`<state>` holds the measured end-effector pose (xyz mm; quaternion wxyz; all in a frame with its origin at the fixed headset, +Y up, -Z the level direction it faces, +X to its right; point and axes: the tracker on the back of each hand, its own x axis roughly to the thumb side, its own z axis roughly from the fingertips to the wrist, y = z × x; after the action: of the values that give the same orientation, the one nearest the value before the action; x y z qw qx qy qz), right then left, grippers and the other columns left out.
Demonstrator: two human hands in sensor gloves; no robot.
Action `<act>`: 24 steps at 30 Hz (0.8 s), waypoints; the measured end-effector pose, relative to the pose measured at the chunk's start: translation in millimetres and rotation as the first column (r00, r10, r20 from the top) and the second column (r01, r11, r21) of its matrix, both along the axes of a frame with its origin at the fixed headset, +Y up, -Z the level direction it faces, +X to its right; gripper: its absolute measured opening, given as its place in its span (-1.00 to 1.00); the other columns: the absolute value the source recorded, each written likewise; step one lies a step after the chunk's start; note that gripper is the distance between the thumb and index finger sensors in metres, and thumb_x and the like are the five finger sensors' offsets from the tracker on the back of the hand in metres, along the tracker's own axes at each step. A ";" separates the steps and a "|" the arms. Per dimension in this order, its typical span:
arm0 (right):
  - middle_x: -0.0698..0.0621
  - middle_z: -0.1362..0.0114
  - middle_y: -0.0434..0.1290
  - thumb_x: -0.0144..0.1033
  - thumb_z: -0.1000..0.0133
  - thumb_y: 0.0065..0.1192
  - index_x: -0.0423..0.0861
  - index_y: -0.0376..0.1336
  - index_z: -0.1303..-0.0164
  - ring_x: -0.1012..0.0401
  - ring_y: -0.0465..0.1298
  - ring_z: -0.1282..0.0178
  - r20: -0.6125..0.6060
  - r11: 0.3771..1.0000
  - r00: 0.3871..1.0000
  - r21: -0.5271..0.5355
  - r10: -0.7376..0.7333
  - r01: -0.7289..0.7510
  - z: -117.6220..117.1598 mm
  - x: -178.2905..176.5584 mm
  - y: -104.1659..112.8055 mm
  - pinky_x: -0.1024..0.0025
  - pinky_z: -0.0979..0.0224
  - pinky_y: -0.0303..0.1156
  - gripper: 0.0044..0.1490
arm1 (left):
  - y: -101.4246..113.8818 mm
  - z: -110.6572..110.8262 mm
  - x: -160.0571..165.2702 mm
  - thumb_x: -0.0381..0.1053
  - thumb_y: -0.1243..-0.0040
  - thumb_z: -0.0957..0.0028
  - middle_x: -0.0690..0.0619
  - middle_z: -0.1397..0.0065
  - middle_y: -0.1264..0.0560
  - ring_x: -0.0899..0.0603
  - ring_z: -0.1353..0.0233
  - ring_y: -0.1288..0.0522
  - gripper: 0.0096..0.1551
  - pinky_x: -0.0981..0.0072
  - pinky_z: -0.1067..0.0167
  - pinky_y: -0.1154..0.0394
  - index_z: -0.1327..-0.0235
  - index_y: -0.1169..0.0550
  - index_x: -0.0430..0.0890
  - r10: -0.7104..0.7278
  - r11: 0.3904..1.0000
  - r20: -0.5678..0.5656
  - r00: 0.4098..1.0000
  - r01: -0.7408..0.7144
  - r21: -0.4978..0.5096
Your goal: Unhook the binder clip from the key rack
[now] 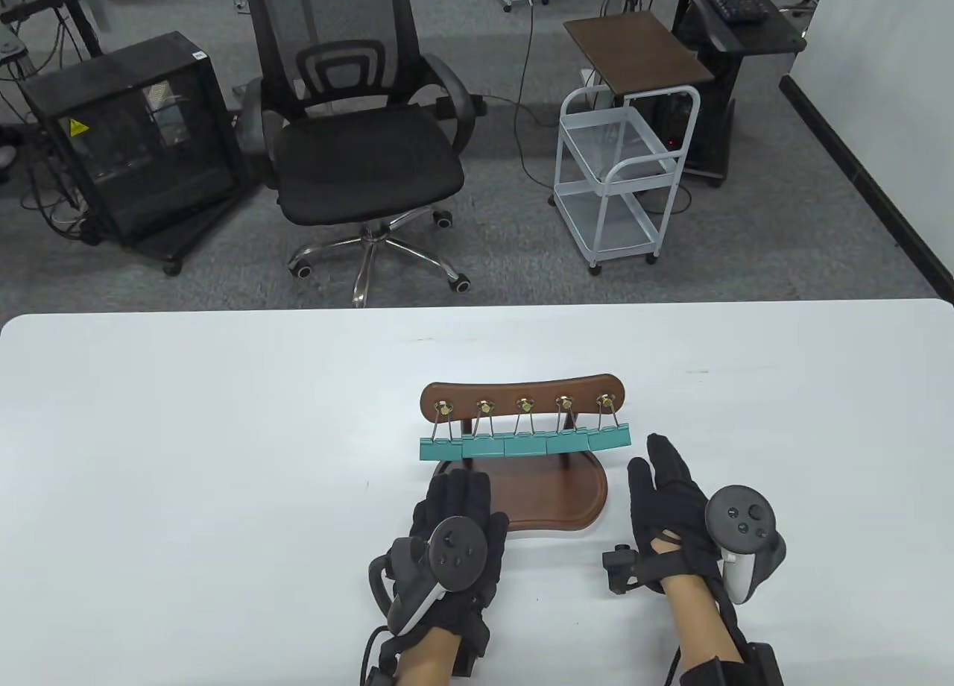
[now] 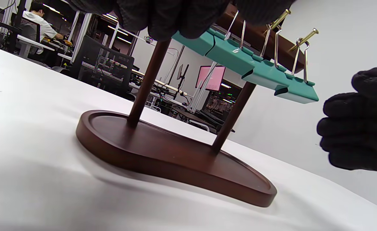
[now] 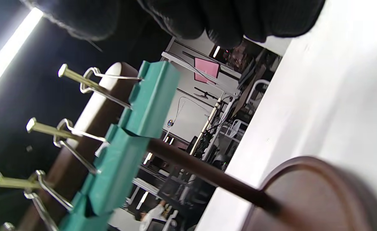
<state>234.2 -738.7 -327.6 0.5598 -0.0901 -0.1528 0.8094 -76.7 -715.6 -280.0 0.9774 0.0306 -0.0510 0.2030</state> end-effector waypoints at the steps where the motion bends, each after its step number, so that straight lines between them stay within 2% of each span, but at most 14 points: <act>1: -0.28 -0.48 0.21 0.15 0.06 0.15 -0.07 0.14 -0.34 -0.25 0.20 -0.42 -0.032 0.999 0.998 -0.005 -0.046 0.046 -3.9 0.9 -0.6 -0.05 -0.41 0.29 -0.16 | 0.3 0.1 0.0 0.31 0.11 -0.17 0.02 -0.72 -0.19 -0.20 -0.71 -0.08 -0.26 -0.14 -0.52 -0.14 -0.62 -0.27 0.08 0.000 1.000 0.002 1.000 0.000 0.002; 9: -0.28 -0.48 0.24 0.14 0.05 0.22 -0.07 0.15 -0.35 -0.25 0.24 -0.42 -0.096 0.968 0.963 -0.049 -0.250 0.247 -29.2 6.4 5.1 -0.05 -0.40 0.31 -0.16 | 1.2 0.0 -2.0 0.30 0.12 -0.17 0.02 -0.72 -0.19 -0.20 -0.71 -0.09 -0.27 -0.14 -0.52 -0.14 -0.62 -0.27 0.08 0.022 1.000 -0.003 1.000 -0.022 0.003; 13: -0.29 -0.47 0.26 0.11 0.04 0.25 -0.07 0.16 -0.36 -0.26 0.26 -0.41 -0.145 0.956 0.946 -0.087 -0.291 0.281 -37.0 4.4 3.9 -0.06 -0.38 0.34 -0.18 | 1.2 0.0 -2.3 0.30 0.12 -0.17 0.02 -0.72 -0.20 -0.21 -0.71 -0.09 -0.27 -0.14 -0.52 -0.14 -0.61 -0.28 0.08 0.026 1.000 -0.004 1.000 -0.026 -0.001; 17: -0.30 -0.46 0.27 0.10 0.04 0.27 -0.05 0.15 -0.37 -0.27 0.29 -0.39 -0.182 0.962 0.946 -0.103 -0.267 0.252 -41.9 2.8 1.6 -0.05 -0.37 0.36 -0.17 | 1.3 0.1 -2.7 0.30 0.11 -0.17 0.02 -0.72 -0.20 -0.21 -0.71 -0.09 -0.27 -0.15 -0.52 -0.14 -0.61 -0.28 0.08 0.025 1.000 -0.003 1.000 -0.025 -0.004; 24: -0.30 -0.43 0.32 0.07 0.05 0.29 -0.06 0.16 -0.37 -0.26 0.35 -0.35 -0.178 0.942 0.926 -0.108 -0.332 0.317 -41.7 0.2 -11.1 -0.04 -0.33 0.40 -0.17 | 3.0 1.0 -5.0 0.30 0.11 -0.17 0.01 -0.72 -0.21 -0.21 -0.70 -0.10 -0.27 -0.15 -0.52 -0.15 -0.61 -0.29 0.08 0.033 0.999 -0.007 0.999 -0.033 0.001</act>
<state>234.4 -749.7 -369.4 0.6942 -0.0567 -0.0492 0.7159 -81.8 -712.6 -279.0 0.9740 0.0328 -0.0472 0.2191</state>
